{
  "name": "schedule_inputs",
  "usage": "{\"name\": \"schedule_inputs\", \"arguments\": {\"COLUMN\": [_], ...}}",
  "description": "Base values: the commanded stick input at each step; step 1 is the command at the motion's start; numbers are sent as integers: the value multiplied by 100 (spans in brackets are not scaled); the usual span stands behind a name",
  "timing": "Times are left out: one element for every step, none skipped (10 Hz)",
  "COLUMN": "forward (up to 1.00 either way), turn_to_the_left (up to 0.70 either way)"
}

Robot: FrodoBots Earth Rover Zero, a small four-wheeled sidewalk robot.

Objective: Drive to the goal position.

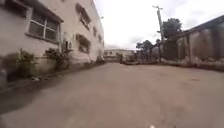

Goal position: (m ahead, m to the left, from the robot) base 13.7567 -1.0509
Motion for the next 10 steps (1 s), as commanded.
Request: {"name": "schedule_inputs", "arguments": {"forward": [70,70,70,70,70,70,70,70,70,70], "turn_to_the_left": [0,0,0,0,0,0,0,0,0,0]}}
